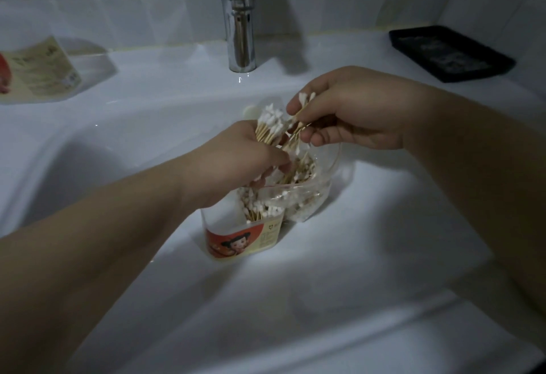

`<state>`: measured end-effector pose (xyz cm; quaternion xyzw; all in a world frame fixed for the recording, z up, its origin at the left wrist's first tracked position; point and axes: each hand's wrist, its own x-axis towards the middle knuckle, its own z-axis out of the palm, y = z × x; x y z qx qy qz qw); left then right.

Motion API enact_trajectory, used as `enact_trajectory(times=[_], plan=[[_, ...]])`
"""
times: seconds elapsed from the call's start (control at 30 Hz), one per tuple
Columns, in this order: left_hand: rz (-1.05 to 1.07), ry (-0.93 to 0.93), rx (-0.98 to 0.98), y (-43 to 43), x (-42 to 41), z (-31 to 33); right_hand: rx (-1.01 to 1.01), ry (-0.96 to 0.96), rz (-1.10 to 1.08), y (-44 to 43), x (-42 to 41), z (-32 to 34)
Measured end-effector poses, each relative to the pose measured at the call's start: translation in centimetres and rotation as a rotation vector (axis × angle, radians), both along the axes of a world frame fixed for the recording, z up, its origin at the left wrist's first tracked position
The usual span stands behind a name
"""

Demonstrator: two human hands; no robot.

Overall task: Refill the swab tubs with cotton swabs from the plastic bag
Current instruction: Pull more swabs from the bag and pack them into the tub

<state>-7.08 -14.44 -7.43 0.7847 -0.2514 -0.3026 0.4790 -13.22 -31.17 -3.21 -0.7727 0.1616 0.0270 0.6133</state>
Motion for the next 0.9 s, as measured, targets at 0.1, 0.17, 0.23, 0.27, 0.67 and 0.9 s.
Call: enact_trajectory(times=[0.1,0.17,0.23,0.27,0.67,0.9], plan=[[0.028,0.014,0.024,0.0,0.1,0.0,0.032,0.002,-0.023,-0.2,0.0,0.1],[0.037,0.003,0.043,0.0,0.1,0.1,0.05,0.007,-0.031,-0.3,0.0,0.1],[0.045,0.007,0.056,0.1,0.1,0.3,0.059,0.015,-0.056,-0.3,0.0,0.0],[0.048,0.007,0.067,0.1,0.1,0.2,0.059,0.017,-0.078,-0.4,0.1,-0.1],[0.067,-0.059,0.173,0.0,0.2,0.0,-0.153,0.037,-0.198,-1.1,0.4,-0.3],[0.159,-0.079,0.175,0.2,0.5,0.0,-0.381,-0.011,-0.225,-1.6,0.3,0.2]])
